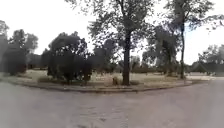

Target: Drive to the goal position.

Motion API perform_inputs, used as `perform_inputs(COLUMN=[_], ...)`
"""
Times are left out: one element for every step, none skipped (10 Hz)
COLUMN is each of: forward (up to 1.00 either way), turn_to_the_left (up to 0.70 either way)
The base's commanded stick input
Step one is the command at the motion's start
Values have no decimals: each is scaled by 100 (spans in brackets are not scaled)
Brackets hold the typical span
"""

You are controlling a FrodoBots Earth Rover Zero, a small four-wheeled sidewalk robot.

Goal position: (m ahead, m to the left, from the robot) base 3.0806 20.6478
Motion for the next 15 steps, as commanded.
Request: perform_inputs(forward=[0,0,0,0,0,0,0,0,0,0,0,0,0,0,0], turn_to_the_left=[100,100,100,100,100,100,100,100,100,100,100,100,100,100,100])
